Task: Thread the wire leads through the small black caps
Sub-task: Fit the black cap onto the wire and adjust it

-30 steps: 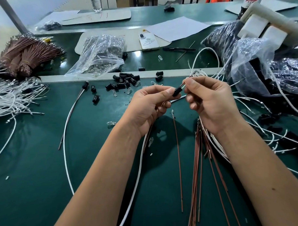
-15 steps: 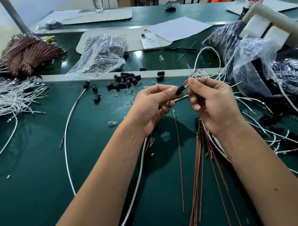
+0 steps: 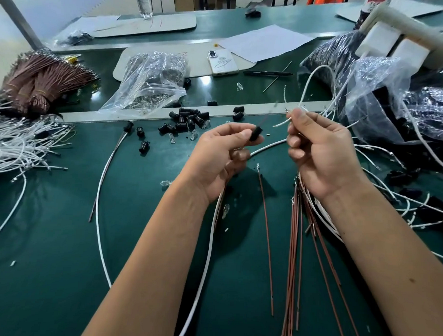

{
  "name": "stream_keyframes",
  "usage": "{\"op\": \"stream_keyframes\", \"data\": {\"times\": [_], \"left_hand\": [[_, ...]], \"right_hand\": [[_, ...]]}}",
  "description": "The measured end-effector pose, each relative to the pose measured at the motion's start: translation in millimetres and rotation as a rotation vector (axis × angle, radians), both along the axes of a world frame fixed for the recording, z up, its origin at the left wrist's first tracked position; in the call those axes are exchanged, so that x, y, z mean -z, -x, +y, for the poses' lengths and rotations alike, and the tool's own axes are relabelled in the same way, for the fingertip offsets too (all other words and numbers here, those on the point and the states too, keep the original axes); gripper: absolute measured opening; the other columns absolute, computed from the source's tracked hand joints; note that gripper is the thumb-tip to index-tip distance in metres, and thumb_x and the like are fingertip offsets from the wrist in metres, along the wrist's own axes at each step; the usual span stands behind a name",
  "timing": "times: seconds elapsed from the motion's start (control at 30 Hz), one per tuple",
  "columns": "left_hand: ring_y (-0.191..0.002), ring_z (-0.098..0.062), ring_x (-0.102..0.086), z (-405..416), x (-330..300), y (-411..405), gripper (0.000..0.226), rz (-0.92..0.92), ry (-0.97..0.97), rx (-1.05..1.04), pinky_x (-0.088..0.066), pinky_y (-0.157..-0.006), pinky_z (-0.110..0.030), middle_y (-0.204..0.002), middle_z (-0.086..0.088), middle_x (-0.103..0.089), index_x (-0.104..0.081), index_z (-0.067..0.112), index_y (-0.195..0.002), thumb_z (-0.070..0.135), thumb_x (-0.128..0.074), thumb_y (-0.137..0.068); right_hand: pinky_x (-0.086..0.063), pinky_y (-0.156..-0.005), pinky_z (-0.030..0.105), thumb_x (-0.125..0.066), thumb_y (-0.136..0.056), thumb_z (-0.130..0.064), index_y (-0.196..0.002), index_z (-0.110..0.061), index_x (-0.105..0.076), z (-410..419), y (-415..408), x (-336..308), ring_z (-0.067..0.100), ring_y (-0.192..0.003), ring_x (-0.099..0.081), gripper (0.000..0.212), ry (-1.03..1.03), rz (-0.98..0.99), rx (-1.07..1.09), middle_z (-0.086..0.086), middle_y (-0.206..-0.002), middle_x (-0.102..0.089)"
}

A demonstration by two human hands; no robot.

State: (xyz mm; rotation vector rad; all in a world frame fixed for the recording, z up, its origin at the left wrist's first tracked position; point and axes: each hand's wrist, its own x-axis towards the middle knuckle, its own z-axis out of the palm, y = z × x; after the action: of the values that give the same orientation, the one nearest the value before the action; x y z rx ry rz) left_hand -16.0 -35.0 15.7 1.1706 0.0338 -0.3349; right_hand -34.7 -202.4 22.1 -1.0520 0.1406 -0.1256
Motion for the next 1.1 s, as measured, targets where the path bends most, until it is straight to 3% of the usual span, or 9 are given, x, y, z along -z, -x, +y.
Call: {"op": "stream_keyframes", "data": {"times": [0.13, 0.27, 0.4, 0.6, 0.67, 0.83, 0.97, 1.1], "left_hand": [[-0.046, -0.007, -0.032, 8.6, -2.2, -5.7, 0.026, 0.087, 0.121, -0.099, -0.019, -0.044, -0.017, -0.073, -0.002, -0.051, -0.064, 0.002, -0.11, 0.01, -0.041, -0.102], [-0.045, -0.004, -0.027, 1.3, -1.9, -0.8, 0.011, 0.002, 0.029, -0.052, -0.019, -0.04, -0.014, -0.069, 0.004, -0.04, -0.063, 0.006, -0.104, 0.012, -0.062, -0.095], [-0.047, -0.007, -0.03, -11.3, 3.4, 6.9, 0.014, -0.218, -0.188, -0.08, -0.026, -0.044, -0.017, -0.065, 0.002, -0.04, -0.074, 0.013, -0.094, 0.007, -0.079, -0.083], [-0.046, -0.007, -0.034, -13.3, 7.4, 4.3, 0.012, -0.392, -0.245, -0.177, -0.03, -0.047, -0.019, -0.061, -0.003, -0.046, -0.076, 0.019, -0.075, 0.011, -0.083, -0.08], [-0.047, -0.007, -0.034, -13.3, 9.0, 2.8, 0.012, -0.417, -0.253, -0.195, -0.031, -0.048, -0.018, -0.058, 0.003, -0.047, -0.076, 0.018, -0.073, 0.01, -0.082, -0.08], [-0.051, -0.007, -0.036, -12.3, 10.2, 2.3, 0.01, -0.44, -0.296, -0.182, -0.032, -0.052, -0.02, -0.061, 0.0, -0.051, -0.076, 0.016, -0.075, 0.011, -0.084, -0.079], [-0.045, 0.0, -0.04, -14.8, 11.3, 1.3, 0.013, -0.419, -0.312, -0.189, -0.035, -0.049, -0.011, -0.053, 0.014, -0.054, -0.073, 0.013, -0.074, 0.01, -0.081, -0.084], [-0.041, 0.001, -0.04, -16.0, 12.0, 1.0, 0.012, -0.363, -0.308, -0.194, -0.035, -0.047, -0.009, -0.049, 0.013, -0.051, -0.071, 0.007, -0.076, 0.009, -0.079, -0.085]], "right_hand": [[-0.033, -0.042, 0.015, -0.065, -0.098, -0.012, -0.081, -0.01, -0.065, 0.1, 0.1, -0.5, 0.008, -0.055, -0.048, 0.018, -0.034, 0.003, -0.02, 0.002, -0.07, -0.057], [-0.033, -0.043, 0.015, -0.065, -0.098, -0.014, -0.086, -0.008, -0.067, 2.4, 1.3, 0.7, 0.008, -0.056, -0.048, 0.013, -0.01, -0.003, -0.065, 0.002, -0.071, -0.057], [-0.034, -0.041, 0.016, -0.066, -0.097, -0.014, -0.085, -0.007, -0.068, 4.2, 2.1, 1.1, 0.008, -0.052, -0.047, 0.014, 0.039, -0.006, -0.076, 0.002, -0.068, -0.057], [-0.033, -0.041, 0.016, -0.067, -0.097, -0.013, -0.085, -0.006, -0.068, 3.8, 1.7, 1.8, 0.008, -0.052, -0.047, 0.013, 0.056, -0.004, -0.075, 0.002, -0.068, -0.058], [-0.033, -0.041, 0.016, -0.067, -0.096, -0.013, -0.086, -0.006, -0.069, 4.3, 1.5, 2.3, 0.008, -0.052, -0.048, 0.013, 0.054, -0.004, -0.081, 0.002, -0.068, -0.058], [-0.034, -0.041, 0.015, -0.067, -0.095, -0.014, -0.085, -0.006, -0.069, 5.7, 2.1, 3.6, 0.008, -0.053, -0.048, 0.012, 0.048, -0.011, -0.095, 0.001, -0.067, -0.059], [-0.037, -0.042, 0.017, -0.069, -0.095, -0.011, -0.086, -0.006, -0.069, 6.8, 2.0, 5.7, 0.01, -0.054, -0.052, 0.01, 0.074, -0.049, -0.044, 0.002, -0.068, -0.062], [-0.044, -0.041, 0.022, -0.074, -0.094, -0.007, -0.087, -0.009, -0.07, 11.2, 2.5, 11.3, 0.015, -0.057, -0.06, 0.008, 0.354, -0.275, 0.131, 0.005, -0.072, -0.067]]}}
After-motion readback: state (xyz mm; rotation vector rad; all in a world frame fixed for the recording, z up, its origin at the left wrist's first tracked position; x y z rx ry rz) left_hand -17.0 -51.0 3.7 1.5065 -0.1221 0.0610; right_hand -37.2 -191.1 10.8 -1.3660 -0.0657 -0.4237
